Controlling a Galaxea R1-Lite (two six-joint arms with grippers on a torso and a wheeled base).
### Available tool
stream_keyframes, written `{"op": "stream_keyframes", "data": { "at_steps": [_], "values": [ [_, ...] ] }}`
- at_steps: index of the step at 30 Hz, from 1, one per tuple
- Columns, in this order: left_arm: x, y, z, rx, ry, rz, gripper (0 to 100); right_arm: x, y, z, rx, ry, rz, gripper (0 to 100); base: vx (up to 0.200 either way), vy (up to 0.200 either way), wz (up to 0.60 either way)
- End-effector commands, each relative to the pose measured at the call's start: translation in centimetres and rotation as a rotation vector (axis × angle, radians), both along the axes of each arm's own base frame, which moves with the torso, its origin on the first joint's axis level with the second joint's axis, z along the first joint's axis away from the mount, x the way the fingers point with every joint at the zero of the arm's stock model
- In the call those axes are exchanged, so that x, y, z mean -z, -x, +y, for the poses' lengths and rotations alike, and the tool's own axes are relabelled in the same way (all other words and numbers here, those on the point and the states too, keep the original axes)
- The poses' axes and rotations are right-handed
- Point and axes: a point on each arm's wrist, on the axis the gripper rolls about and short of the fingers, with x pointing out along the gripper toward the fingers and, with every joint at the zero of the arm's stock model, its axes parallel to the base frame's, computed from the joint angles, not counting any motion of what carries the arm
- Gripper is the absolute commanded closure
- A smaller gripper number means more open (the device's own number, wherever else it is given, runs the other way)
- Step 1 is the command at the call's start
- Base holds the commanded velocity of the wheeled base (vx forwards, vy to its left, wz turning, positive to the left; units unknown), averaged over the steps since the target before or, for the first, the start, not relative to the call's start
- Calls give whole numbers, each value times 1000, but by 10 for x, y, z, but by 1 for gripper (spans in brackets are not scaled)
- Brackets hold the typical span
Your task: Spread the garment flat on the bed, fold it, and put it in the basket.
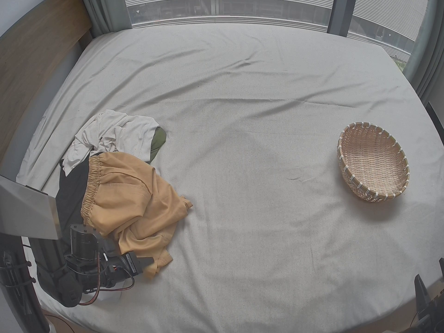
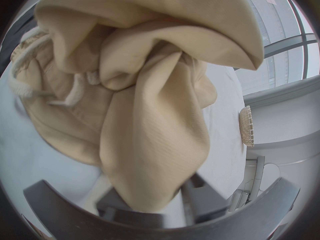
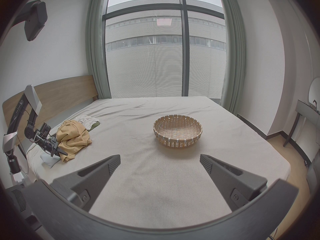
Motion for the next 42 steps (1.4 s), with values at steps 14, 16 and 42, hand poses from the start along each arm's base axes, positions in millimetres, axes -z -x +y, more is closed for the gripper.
{"op": "stream_keyframes", "data": {
  "at_steps": [14,16,42],
  "values": [
    [-34,-9,-74,150,128,-299,100,5,0,0,-1,0,4,0,0,0,0],
    [-38,-10,-86,185,146,-328,100,5,0,0,-1,0,4,0,0,0,0],
    [-29,-10,-226,480,262,-418,100,5,0,0,-2,0,4,0,0,0,0]
  ]
}}
